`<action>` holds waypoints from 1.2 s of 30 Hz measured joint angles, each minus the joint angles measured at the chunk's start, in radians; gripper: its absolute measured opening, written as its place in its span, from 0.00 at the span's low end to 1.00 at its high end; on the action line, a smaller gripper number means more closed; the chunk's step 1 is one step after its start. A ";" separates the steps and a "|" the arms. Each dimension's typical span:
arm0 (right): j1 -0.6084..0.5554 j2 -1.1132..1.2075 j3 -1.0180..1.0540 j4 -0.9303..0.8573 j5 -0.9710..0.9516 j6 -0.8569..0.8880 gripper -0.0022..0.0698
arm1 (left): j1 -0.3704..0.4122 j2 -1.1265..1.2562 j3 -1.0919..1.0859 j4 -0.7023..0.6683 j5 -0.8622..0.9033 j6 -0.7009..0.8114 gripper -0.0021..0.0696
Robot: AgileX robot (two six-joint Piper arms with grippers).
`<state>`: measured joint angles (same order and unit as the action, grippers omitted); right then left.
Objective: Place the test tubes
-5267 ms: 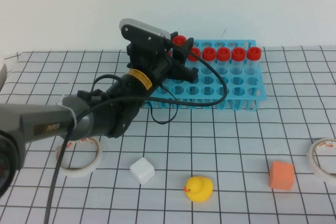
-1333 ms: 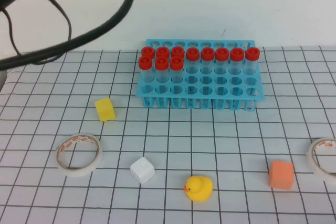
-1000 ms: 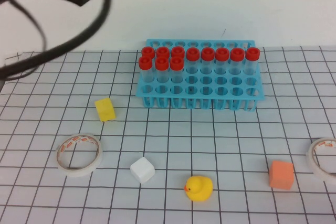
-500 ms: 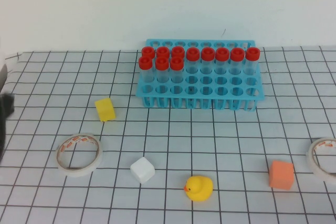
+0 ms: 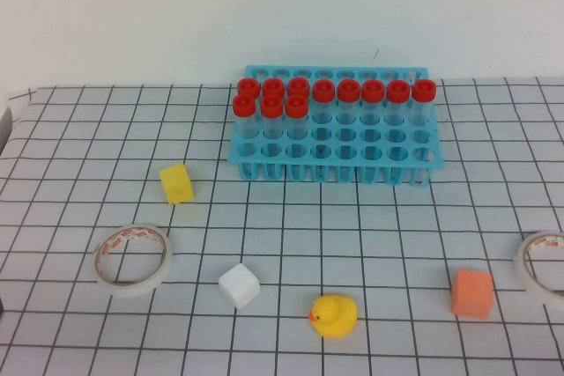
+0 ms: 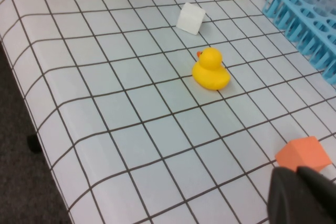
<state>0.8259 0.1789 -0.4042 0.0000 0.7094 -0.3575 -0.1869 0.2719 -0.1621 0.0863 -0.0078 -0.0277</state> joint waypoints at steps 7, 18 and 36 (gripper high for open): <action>0.000 0.000 0.000 0.000 0.000 0.000 0.03 | 0.051 -0.166 0.169 -0.001 -0.002 -0.019 0.03; 0.000 0.000 0.000 0.000 0.000 0.000 0.03 | 0.141 -0.282 0.178 -0.001 0.083 -0.030 0.03; 0.000 0.000 0.000 0.000 -0.002 0.000 0.03 | 0.147 -0.285 0.179 -0.044 0.315 -0.089 0.03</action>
<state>0.8259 0.1789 -0.4039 0.0000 0.7074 -0.3575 -0.0399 -0.0134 0.0170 0.0425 0.3076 -0.1164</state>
